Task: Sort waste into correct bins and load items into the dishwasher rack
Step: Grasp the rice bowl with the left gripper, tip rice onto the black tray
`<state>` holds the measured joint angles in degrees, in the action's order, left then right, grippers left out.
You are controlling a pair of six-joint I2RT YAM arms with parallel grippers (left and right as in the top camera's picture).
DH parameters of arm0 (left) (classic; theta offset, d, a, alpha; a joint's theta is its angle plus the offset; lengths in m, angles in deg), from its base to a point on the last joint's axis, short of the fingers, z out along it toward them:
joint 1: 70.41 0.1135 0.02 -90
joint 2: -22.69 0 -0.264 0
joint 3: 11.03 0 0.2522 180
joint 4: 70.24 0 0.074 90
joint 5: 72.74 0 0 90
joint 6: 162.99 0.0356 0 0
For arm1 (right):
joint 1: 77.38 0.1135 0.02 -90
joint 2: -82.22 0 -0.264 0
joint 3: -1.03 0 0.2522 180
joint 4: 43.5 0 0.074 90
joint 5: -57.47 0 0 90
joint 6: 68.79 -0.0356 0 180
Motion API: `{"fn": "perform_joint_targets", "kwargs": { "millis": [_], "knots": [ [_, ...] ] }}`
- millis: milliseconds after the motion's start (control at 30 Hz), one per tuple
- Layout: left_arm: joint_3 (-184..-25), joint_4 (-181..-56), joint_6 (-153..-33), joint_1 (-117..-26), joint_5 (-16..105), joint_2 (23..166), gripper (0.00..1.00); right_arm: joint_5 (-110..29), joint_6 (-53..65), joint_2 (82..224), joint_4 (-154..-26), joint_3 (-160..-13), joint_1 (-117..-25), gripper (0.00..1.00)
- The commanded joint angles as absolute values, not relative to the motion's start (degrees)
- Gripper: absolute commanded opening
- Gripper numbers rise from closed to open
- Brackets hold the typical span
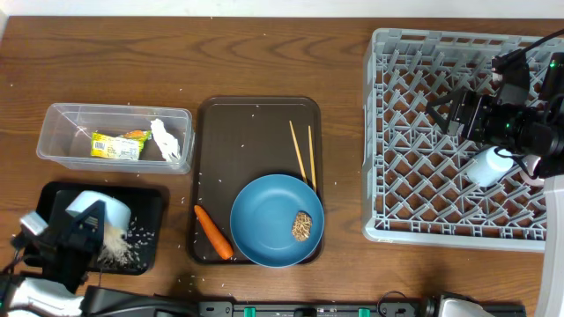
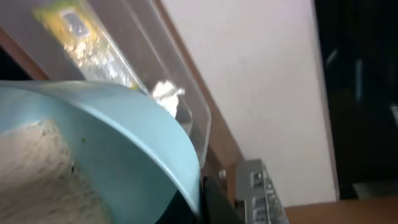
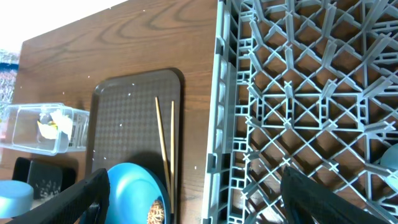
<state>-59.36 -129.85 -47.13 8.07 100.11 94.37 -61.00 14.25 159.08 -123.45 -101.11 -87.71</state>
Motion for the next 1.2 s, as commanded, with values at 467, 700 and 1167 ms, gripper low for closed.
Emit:
{"fn": "perform_joint_targets", "kwargs": {
  "millis": [467,700,1167],
  "knots": [
    [-56.65,-135.6,-36.2,8.94,106.4,97.48,0.06,-61.07,13.36,159.16,-123.56,-100.94,-87.16,0.8],
    [-56.63,-136.16,-40.57,8.96,107.37,97.89,0.06,-61.07,13.29,159.12,-123.45,-100.94,-87.16,0.8],
    [-56.56,-131.47,-41.2,7.34,103.87,98.13,0.06,-61.09,12.87,159.1,-123.06,-100.94,-87.16,0.8]
  ]
}}
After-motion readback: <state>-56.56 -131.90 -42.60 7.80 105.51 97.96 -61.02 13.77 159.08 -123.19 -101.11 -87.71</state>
